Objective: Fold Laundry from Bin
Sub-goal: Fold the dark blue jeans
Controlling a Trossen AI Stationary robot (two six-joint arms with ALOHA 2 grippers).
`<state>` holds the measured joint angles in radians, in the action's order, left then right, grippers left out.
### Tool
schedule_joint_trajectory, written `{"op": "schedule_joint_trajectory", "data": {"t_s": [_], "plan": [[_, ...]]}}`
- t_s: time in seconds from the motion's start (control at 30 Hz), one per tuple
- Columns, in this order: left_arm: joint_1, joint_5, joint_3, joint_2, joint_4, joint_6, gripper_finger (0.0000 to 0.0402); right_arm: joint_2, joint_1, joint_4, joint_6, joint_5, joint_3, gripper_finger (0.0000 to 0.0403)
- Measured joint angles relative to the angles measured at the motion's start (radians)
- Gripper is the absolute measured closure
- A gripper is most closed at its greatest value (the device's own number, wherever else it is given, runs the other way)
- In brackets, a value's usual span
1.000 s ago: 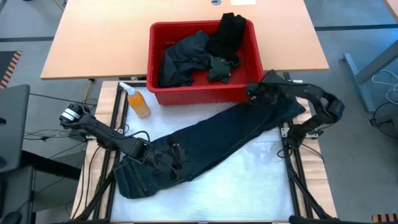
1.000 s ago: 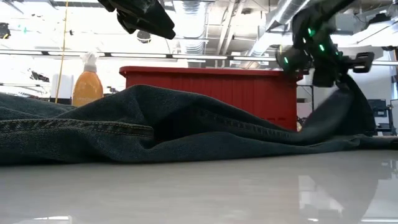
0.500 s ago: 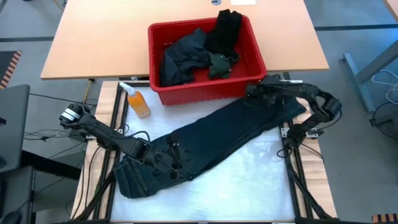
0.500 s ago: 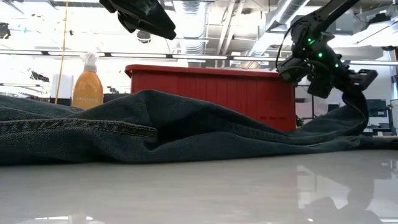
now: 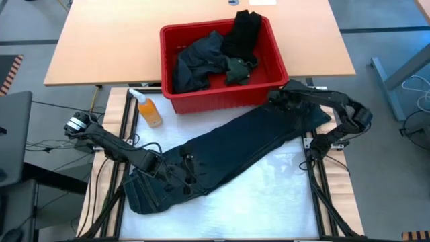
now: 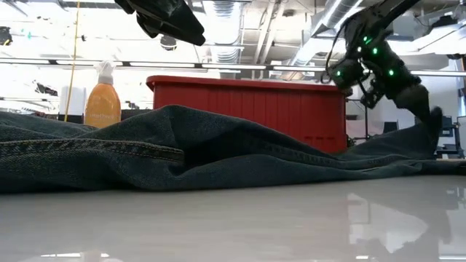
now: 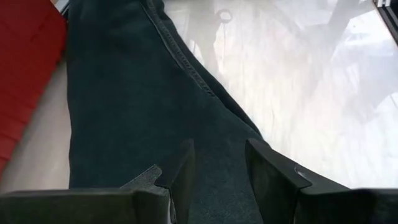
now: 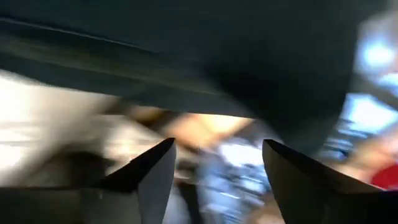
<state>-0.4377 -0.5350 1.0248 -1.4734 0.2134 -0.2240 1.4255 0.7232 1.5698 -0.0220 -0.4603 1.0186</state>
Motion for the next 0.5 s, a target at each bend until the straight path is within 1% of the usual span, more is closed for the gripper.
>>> {"op": "schedule_joint_trajectory", "data": {"t_s": [0.07, 0.1, 0.2, 0.3, 0.37, 0.43, 0.5], "plan": [[0.002, 0.0, 0.0, 0.0, 0.0, 0.002, 0.0267, -0.053, 0.006, 0.001, -0.031, 0.118, 0.015, 0.0125], [0.002, 0.0, 0.0, 0.0, 0.0, 0.002, 0.0267, -0.087, 0.008, 0.0, -0.033, 0.148, 0.025, 0.0124], [0.002, 0.0, 0.0, 0.0, 0.002, 0.002, 0.0267, -0.207, 0.013, 0.002, -0.056, 0.176, 0.07, 0.0123], [0.002, -0.001, 0.0, 0.0, 0.002, 0.013, 0.0267, -0.327, 0.012, -0.024, -0.132, 0.2, 0.129, 0.0122], [0.007, -0.003, 0.0, 0.0, -0.001, 0.029, 0.0267, -0.401, 0.013, -0.121, -0.217, 0.188, 0.156, 0.0122], [0.018, -0.003, 0.0, 0.0, -0.004, 0.036, 0.0267, -0.461, 0.029, -0.287, -0.356, 0.14, 0.158, 0.0122], [0.03, 0.001, 0.0, 0.0, -0.004, 0.036, 0.0267, -0.485, 0.064, -0.454, -0.435, 0.122, 0.153, 0.0122]]}}
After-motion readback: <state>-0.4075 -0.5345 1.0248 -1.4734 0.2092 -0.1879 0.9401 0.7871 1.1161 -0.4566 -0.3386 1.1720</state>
